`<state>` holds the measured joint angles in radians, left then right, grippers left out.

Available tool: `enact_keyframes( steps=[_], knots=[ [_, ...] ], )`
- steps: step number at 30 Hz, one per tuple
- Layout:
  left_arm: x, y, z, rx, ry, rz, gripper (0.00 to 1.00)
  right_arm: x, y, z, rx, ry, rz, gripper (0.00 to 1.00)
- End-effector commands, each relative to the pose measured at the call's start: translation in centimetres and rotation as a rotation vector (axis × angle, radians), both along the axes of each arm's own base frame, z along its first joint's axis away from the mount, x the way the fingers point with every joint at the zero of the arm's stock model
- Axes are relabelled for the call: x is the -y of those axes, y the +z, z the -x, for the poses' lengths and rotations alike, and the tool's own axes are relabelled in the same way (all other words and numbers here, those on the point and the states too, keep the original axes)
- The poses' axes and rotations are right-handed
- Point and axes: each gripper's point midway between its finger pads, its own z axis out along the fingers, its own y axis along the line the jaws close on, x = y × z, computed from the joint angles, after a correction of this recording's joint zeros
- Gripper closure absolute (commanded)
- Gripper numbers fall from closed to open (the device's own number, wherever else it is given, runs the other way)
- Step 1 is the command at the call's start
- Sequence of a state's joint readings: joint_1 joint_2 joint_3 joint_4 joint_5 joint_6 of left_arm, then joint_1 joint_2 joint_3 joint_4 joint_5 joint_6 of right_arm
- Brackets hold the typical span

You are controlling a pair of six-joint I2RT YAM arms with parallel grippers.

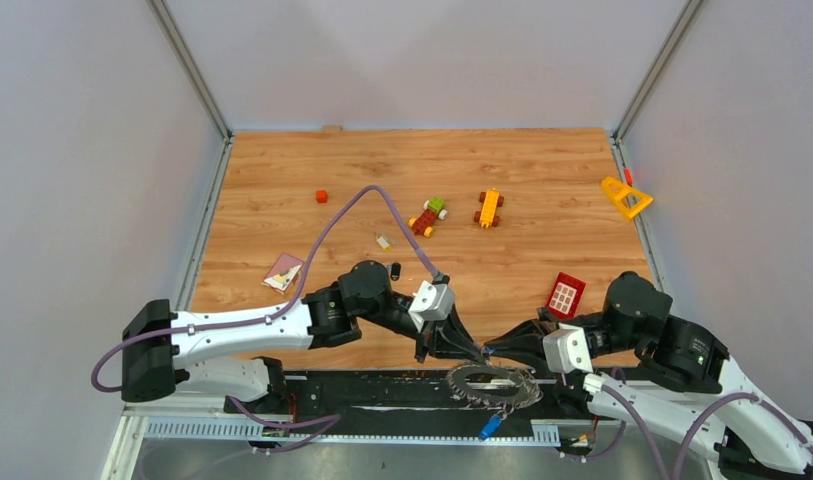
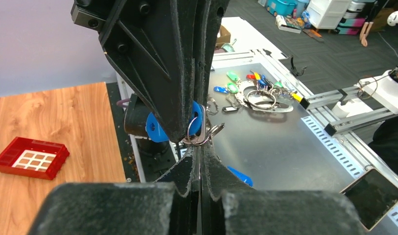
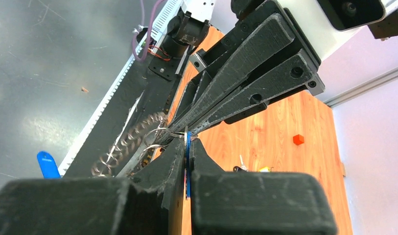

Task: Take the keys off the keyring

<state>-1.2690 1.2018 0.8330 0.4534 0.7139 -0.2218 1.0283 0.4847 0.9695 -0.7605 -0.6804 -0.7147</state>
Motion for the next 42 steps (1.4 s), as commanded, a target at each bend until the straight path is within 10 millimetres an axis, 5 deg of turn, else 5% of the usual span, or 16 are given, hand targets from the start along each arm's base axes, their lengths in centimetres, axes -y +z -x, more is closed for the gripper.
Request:
enact_keyframes(
  steps=[1,20,26,33,42],
  knots=[
    [-0.2,-0.2,1.1,0.006,-0.044,-0.044,1.00,-0.1,4.4,-1.6,0.139,-0.072,-0.145,1.00],
    [-1.7,-1.6,-2.7,0.033,0.223,-0.172,1.00,0.9,3.3,-2.7,0.244,-0.134,-0.147,1.00],
    [-2.0,-1.0,-4.4,0.048,0.325,-0.148,0.64,0.8,2.9,-2.8,0.217,-0.140,-0.133,1.00],
    [-2.8,1.5,-4.8,0.077,0.366,-0.036,0.58,0.6,2.5,-2.7,0.195,-0.132,-0.130,1.00],
    [-3.5,2.0,-4.7,0.077,0.374,0.000,0.49,0.3,2.0,-3.2,0.127,-0.163,-0.093,1.00]
  ],
)
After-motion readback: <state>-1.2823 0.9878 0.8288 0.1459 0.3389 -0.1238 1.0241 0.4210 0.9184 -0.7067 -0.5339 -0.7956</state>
